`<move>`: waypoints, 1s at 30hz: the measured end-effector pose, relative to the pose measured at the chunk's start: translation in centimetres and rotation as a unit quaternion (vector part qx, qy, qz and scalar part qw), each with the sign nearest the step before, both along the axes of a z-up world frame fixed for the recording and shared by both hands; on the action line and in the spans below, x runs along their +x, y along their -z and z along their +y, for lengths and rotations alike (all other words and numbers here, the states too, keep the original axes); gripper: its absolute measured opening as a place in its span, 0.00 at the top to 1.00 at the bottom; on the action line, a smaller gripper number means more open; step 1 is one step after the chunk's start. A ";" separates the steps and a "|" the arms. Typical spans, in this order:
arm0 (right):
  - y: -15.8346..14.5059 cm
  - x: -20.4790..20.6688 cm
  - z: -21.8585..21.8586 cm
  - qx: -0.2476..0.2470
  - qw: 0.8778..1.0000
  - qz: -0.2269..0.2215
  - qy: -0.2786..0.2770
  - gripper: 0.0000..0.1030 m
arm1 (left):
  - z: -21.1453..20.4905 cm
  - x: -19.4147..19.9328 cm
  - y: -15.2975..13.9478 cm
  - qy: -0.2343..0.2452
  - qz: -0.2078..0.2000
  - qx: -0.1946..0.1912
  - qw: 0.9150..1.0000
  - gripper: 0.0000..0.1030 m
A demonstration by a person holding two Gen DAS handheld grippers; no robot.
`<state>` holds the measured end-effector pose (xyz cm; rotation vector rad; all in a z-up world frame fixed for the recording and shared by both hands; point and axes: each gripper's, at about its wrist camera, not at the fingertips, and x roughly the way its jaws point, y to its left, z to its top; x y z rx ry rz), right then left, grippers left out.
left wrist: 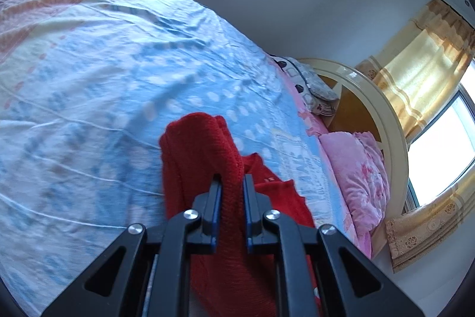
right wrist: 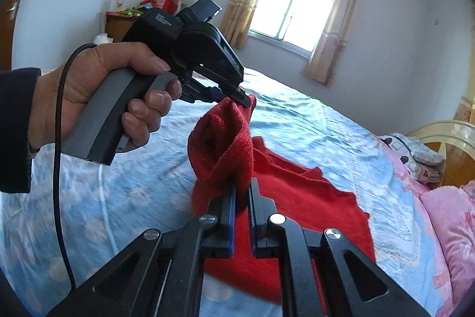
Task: Fold small clothes
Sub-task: 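Lift the side edge with the left tool and fold it across the sweater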
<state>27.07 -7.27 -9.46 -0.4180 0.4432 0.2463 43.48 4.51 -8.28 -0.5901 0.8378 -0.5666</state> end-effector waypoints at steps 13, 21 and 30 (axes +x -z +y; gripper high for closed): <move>-1.4 0.7 -7.0 0.042 0.998 -0.002 0.040 0.94 | -7.2 0.6 -2.4 0.040 -0.019 0.014 0.999 0.88; -1.5 0.4 -10.8 0.069 0.995 0.006 0.070 0.94 | -12.5 0.8 -2.8 0.074 -0.023 0.031 0.996 0.88; 0.2 0.8 -14.8 0.107 0.988 0.048 0.103 0.95 | -18.3 1.2 -1.6 0.118 -0.021 0.067 0.990 0.88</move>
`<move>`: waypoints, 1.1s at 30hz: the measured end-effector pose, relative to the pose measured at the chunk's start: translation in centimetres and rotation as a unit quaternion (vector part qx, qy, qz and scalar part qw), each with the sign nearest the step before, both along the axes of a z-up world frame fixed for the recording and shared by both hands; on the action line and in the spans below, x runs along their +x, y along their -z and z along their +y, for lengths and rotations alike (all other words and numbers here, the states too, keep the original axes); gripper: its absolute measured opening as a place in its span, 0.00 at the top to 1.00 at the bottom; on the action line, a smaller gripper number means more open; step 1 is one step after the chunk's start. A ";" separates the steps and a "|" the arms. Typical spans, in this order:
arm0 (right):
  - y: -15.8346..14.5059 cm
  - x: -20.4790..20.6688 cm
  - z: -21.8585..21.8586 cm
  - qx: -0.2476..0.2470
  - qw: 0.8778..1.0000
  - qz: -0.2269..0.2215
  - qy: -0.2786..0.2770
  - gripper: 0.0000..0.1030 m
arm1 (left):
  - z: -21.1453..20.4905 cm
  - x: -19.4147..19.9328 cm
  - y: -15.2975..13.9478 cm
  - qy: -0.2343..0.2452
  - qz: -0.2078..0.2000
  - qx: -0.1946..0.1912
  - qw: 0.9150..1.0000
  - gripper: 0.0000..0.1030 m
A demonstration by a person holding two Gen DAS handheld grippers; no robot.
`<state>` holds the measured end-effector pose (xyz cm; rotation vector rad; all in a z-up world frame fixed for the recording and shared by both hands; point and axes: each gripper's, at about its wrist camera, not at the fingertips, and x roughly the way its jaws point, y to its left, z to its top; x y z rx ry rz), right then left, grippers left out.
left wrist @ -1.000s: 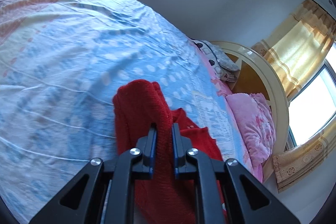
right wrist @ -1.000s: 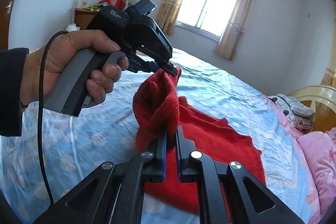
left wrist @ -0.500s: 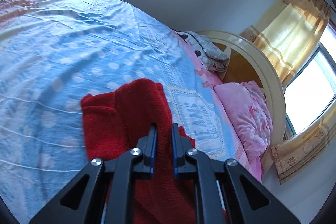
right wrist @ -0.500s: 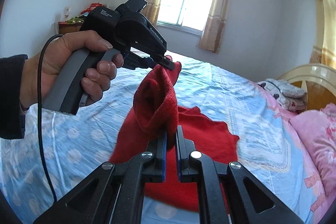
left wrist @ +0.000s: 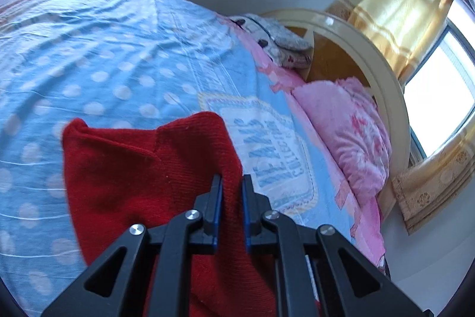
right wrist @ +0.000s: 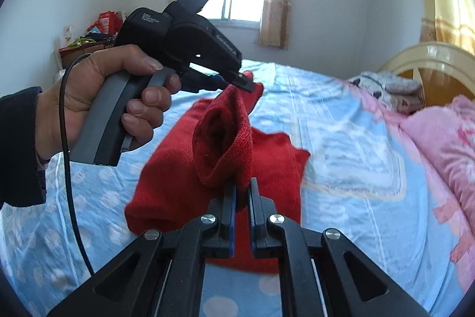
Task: Fold small clothes
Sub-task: 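Lift the side edge with the left tool and fold it across the sweater, then lay the folded side down and open the left tool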
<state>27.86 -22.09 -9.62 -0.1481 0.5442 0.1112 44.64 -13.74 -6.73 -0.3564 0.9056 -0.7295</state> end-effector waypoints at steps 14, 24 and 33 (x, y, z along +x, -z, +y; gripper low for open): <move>3.6 0.2 -4.4 0.117 0.988 0.099 0.027 0.95 | -7.2 -1.3 2.3 0.049 -0.034 0.094 0.994 0.88; 5.1 0.0 -7.6 0.207 0.967 0.145 0.041 0.94 | -3.7 -6.1 -0.1 0.030 -0.132 0.106 0.985 0.46; 2.4 -2.4 -9.5 0.210 0.972 0.082 0.071 0.35 | 5.5 -10.4 2.5 -0.082 -0.173 0.138 0.972 0.23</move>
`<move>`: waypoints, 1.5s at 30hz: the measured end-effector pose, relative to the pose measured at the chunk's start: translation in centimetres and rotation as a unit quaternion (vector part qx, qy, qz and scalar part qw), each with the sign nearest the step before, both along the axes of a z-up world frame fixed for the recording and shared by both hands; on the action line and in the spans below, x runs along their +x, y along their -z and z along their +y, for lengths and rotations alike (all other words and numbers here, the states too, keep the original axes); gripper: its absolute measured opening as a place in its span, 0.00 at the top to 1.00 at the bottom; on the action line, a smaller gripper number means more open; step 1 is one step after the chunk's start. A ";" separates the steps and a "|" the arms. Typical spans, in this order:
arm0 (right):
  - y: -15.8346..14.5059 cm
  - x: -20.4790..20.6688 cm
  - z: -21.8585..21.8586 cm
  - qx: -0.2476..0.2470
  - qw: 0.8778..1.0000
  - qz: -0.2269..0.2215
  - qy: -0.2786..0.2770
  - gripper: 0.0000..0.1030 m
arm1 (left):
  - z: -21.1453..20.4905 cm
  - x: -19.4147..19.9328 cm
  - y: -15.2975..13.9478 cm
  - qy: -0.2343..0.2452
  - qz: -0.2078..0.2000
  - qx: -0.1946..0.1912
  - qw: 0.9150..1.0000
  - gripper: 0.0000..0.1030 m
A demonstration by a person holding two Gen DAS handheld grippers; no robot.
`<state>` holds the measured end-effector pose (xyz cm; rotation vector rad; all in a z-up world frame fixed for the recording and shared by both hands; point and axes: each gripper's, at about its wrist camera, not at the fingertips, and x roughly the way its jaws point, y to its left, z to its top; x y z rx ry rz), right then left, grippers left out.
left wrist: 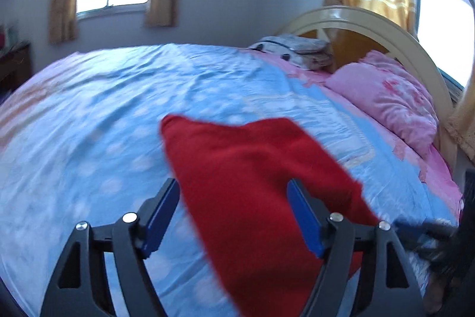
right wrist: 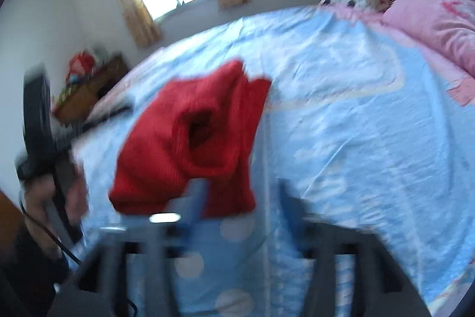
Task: Fold small clothes
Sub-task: 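Lay the folded side down and open the left tool, then grasp the folded sweater edge with the right tool and press it flat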
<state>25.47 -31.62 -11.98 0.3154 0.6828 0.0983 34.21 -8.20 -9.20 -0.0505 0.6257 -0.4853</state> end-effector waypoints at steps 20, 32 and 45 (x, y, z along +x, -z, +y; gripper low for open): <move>-1.2 13.5 0.1 -0.007 0.998 0.062 0.012 0.90 | 0.5 -0.8 4.2 0.035 0.069 -0.026 0.997 0.03; -2.8 11.2 0.4 -0.035 0.999 0.010 0.006 0.79 | -0.5 -1.0 4.6 0.044 0.087 -0.002 0.995 0.01; 0.2 9.4 2.1 -0.016 0.997 0.036 -0.065 0.81 | 1.7 -0.6 3.9 0.023 0.078 -0.062 0.995 0.00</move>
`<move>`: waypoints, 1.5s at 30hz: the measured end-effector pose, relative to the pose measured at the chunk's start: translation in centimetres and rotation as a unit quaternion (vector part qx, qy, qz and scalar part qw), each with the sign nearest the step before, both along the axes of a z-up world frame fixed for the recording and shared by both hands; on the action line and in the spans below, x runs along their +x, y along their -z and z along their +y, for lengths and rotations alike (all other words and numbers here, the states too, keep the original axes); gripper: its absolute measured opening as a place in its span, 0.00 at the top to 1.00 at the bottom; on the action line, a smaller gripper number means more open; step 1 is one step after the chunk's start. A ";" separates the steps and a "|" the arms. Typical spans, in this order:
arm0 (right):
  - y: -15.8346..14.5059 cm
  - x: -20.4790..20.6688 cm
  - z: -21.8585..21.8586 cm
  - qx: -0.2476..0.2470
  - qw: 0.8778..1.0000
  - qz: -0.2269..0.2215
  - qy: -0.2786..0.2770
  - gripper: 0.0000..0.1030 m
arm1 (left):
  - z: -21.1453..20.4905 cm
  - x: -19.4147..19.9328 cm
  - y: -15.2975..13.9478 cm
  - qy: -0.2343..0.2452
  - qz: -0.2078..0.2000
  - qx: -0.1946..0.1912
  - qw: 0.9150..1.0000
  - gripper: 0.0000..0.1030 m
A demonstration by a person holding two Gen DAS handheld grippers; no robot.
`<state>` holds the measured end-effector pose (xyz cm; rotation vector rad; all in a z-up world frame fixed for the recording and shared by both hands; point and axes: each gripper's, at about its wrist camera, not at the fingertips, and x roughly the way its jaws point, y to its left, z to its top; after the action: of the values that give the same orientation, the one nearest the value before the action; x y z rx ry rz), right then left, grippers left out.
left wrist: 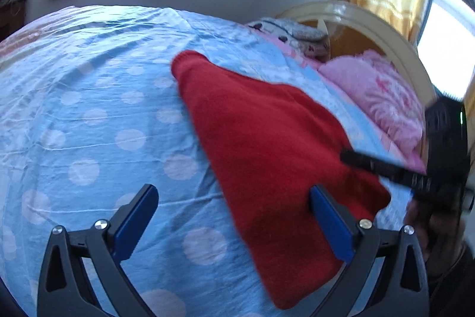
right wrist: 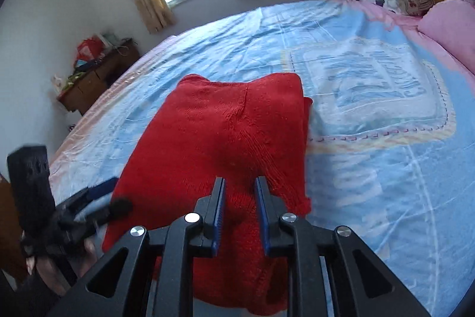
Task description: Fold small clothes
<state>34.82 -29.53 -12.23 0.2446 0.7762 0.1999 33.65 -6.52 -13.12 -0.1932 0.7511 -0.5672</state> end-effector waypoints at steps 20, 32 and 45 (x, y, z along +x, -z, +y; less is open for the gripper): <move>1.2 -1.2 0.2 -0.018 0.999 -0.031 0.020 0.81 | -2.3 1.2 0.7 0.001 0.025 0.047 0.999 0.00; -0.7 -2.7 0.5 -0.007 0.998 -0.065 -0.003 0.53 | -3.1 0.9 -0.2 0.000 0.009 0.061 0.998 0.00; -1.7 0.1 -1.5 -0.013 0.999 -0.039 0.034 0.44 | -2.7 1.4 0.9 0.008 0.044 0.011 0.999 0.00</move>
<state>34.89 -31.04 -10.57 0.2367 0.6907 0.1340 35.09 -9.17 -14.03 -0.1919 0.8445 -0.5688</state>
